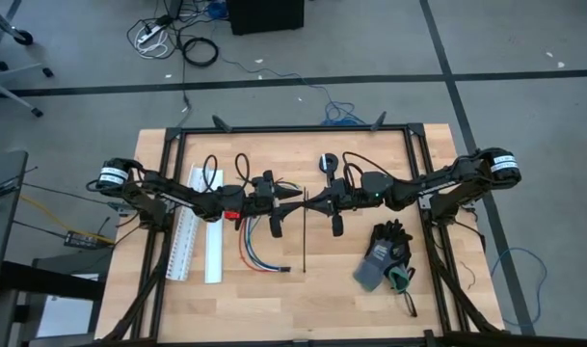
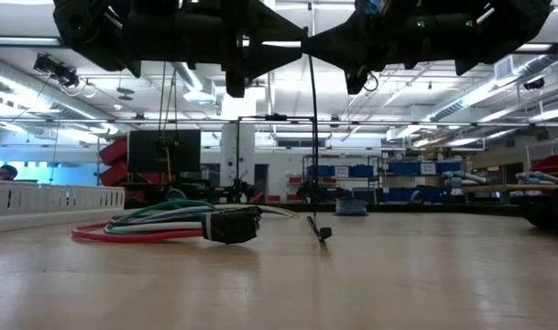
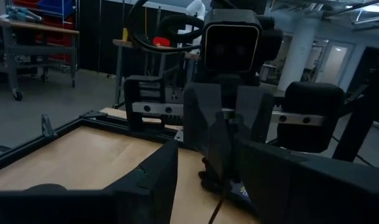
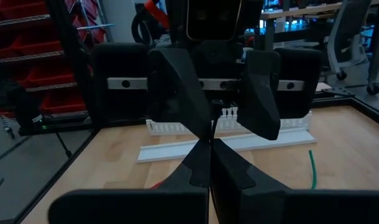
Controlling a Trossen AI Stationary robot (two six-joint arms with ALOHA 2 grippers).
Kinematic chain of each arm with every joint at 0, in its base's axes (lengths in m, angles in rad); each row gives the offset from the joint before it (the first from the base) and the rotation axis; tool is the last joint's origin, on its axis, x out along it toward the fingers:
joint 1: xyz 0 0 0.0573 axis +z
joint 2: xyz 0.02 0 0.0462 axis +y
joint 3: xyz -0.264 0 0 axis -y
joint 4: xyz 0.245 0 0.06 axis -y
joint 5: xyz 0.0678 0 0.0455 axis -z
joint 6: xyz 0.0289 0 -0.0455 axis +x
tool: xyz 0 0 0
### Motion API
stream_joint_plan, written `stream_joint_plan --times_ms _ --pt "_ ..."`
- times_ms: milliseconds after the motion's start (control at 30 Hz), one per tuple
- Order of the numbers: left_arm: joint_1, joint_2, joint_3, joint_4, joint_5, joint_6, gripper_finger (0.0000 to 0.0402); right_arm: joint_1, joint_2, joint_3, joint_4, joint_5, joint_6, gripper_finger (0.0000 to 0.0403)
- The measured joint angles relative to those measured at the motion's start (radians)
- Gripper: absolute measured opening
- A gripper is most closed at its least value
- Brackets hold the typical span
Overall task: Ziptie cables
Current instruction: Wrap the cables together using a ziptie
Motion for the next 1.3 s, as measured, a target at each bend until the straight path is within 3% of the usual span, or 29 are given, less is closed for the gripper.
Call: stream_joint_plan --times_ms 1033,1300 --pt "0.0 0.0 0.002 0.026 0.049 0.005 0.0152 -0.003 0.0 0.0 0.016 0.0 -0.016 0.0" --pt "0.0 0.041 0.08 -0.017 0.097 0.034 0.0152 -0.003 0.0 0.0 0.021 0.0 -0.016 0.0"
